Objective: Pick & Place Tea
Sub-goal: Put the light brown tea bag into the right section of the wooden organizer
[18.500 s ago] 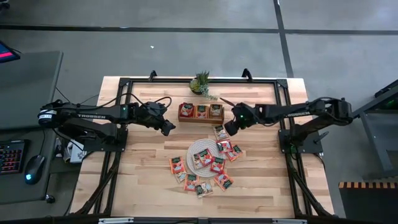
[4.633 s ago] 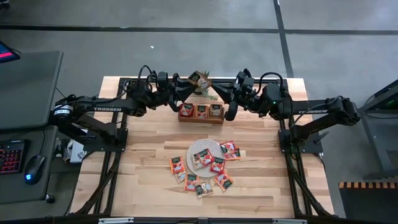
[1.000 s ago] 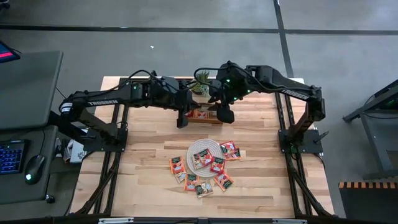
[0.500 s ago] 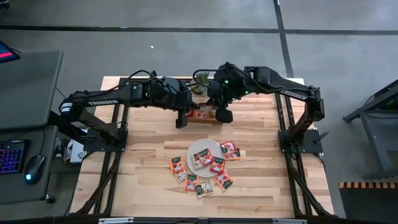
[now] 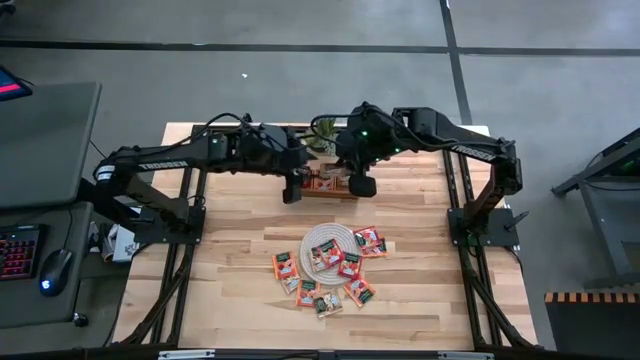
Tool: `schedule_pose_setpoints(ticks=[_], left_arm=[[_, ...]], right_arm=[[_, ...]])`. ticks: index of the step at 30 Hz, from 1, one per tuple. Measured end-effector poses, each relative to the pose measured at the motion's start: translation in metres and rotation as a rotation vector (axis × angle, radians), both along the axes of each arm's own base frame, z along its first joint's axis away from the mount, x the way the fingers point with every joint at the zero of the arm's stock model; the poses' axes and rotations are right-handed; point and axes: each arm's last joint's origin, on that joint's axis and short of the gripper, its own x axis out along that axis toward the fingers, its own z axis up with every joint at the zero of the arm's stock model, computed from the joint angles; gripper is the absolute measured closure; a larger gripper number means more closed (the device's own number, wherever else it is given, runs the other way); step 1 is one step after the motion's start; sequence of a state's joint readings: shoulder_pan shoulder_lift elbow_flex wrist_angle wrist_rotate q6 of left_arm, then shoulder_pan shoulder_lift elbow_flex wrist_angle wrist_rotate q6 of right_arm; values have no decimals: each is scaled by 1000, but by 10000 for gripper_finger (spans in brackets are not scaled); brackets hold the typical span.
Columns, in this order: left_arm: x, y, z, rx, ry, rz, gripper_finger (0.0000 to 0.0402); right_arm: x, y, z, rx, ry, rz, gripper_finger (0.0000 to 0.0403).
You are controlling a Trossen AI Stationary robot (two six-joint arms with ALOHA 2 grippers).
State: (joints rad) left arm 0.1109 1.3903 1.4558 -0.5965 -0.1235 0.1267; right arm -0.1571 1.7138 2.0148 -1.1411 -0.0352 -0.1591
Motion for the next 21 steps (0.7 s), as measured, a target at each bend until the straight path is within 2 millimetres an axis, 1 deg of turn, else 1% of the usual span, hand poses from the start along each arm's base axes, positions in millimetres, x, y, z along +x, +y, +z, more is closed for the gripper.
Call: schedule_pose_setpoints(ticks=[3, 5, 8, 13, 16, 18, 21], left_arm=[[-15, 1, 9, 39, -8, 90, 171], [-29, 3, 16, 59, -7, 141, 169], [-51, 5, 30, 50, -52, 178, 168], [-86, 7, 41, 23, -59, 233, 168], [-99, 4, 46, 21, -78, 243, 168], [-112, 2, 47, 12, -62, 256, 168], [-121, 1, 51, -10, -92, 273, 168]], right_arm=[[-3, -4, -2, -14, 39, -29, 402], [-6, -8, -4, -10, 62, -41, 403], [-8, -14, -5, -8, 77, -61, 403], [-11, -26, -5, -6, 81, -93, 403], [-13, -32, -5, 3, 84, -104, 403], [-14, -37, -5, 4, 83, -109, 403], [-16, -43, -5, 17, 84, -120, 403]])
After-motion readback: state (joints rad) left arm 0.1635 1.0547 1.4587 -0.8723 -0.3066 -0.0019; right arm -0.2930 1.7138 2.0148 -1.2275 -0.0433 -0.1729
